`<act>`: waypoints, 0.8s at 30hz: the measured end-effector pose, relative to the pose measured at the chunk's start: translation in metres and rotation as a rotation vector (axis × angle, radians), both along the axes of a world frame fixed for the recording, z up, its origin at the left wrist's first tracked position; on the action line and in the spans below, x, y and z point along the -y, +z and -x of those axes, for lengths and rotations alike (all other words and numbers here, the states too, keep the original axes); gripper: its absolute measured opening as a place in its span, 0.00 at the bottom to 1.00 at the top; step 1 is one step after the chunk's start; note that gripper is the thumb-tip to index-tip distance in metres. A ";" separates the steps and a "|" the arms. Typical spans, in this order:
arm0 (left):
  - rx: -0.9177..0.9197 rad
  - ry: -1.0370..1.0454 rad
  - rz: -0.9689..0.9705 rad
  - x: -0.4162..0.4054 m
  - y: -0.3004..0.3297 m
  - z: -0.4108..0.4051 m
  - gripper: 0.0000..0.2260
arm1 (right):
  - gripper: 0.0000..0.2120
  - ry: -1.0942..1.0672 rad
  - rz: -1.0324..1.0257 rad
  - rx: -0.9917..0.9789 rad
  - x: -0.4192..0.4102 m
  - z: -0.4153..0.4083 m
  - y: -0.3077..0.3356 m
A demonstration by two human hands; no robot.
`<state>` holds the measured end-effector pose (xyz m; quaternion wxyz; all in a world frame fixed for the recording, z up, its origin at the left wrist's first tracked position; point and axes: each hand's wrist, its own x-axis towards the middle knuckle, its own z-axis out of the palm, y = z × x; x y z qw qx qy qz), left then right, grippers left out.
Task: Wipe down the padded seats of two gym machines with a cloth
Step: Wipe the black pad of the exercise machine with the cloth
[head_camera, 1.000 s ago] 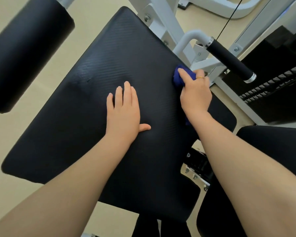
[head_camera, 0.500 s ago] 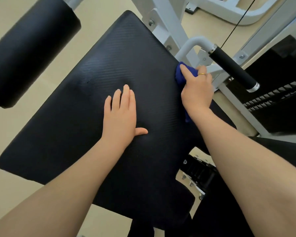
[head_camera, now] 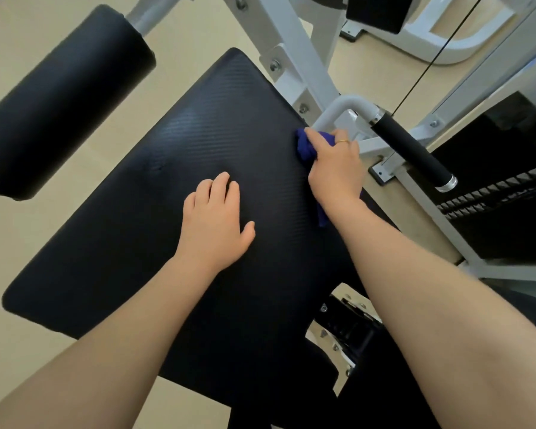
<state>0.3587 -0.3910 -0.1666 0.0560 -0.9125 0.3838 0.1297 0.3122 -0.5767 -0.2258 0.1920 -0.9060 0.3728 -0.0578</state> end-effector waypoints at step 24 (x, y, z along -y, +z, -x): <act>0.115 0.068 -0.077 0.025 0.013 -0.064 0.49 | 0.29 0.376 0.207 0.034 -0.004 -0.035 0.014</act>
